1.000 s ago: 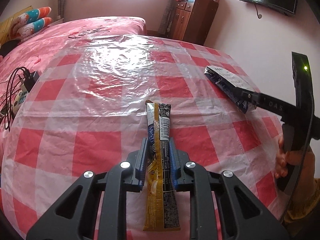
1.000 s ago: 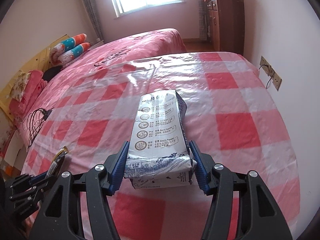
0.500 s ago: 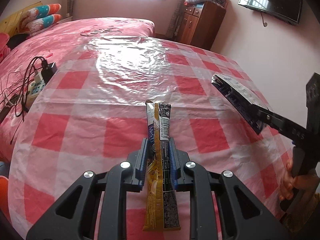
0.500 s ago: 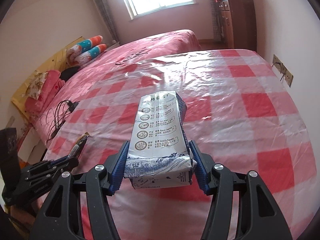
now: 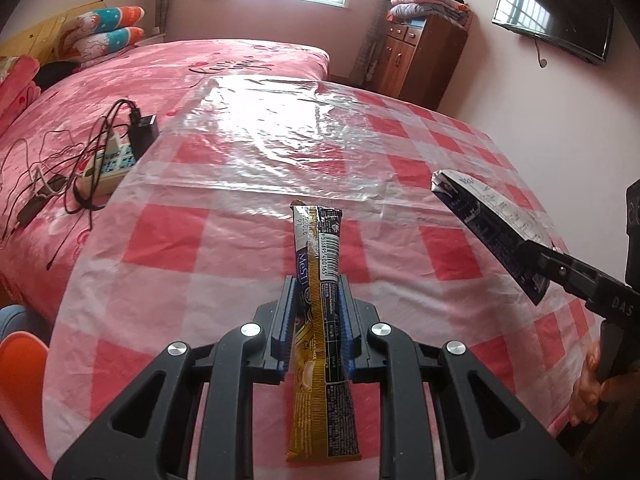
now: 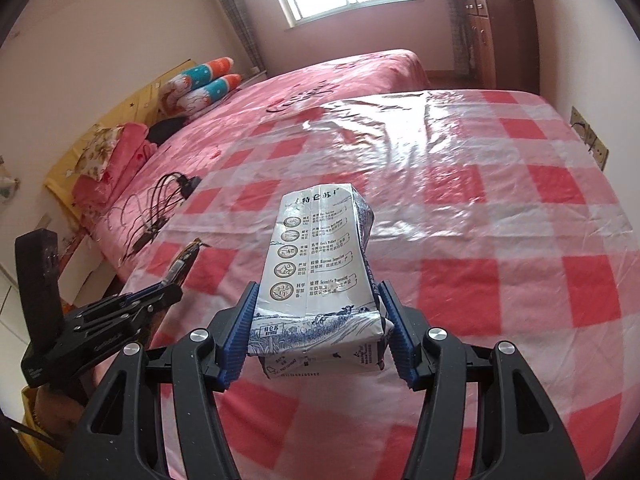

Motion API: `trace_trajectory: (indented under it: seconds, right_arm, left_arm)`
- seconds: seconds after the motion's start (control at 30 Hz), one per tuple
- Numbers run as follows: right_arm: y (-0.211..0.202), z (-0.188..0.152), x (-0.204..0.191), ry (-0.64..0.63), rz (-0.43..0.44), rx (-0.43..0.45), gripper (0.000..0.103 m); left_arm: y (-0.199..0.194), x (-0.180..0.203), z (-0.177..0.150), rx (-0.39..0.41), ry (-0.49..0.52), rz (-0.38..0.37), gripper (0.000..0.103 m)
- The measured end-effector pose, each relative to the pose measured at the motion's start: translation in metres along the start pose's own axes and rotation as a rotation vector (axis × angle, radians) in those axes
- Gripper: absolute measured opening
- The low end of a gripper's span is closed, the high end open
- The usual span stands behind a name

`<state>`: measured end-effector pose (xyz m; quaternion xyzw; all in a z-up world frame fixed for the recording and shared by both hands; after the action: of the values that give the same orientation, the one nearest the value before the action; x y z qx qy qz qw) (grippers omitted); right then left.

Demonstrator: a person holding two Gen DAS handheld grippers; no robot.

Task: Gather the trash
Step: 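Lift the snack stick and milk carton off the table, then carry the snack stick and carton to the orange bucket and release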

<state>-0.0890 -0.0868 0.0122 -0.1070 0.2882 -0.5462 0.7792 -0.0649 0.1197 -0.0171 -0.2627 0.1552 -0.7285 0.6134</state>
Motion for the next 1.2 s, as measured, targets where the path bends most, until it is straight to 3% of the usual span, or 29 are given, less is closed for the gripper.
trace_trajectory:
  seconds: [0.73, 1.2]
  right_arm:
    - [0.002, -0.018, -0.090, -0.125, 0.114, -0.062, 0.060]
    - [0.021, -0.032, -0.183, -0.234, 0.282, -0.138, 0.060]
  left_arm:
    - [-0.053, -0.057, -0.008, 0.065, -0.070, 0.054, 0.021]
    - [-0.101, -0.125, -0.024, 0.095, -0.157, 0.164, 0.021]
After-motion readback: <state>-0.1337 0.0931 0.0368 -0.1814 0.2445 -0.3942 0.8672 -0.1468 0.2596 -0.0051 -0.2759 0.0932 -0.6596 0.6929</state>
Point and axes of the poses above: each gripper's, at about its wrist camera, not at the fingertips, and y roughly the way its jaws point, x to its right, z to its top, the point moved 4 cm from there along y, roughly the way its jaws point, and after that the axes turned 15 degrees about x, right-handed, at the moved point
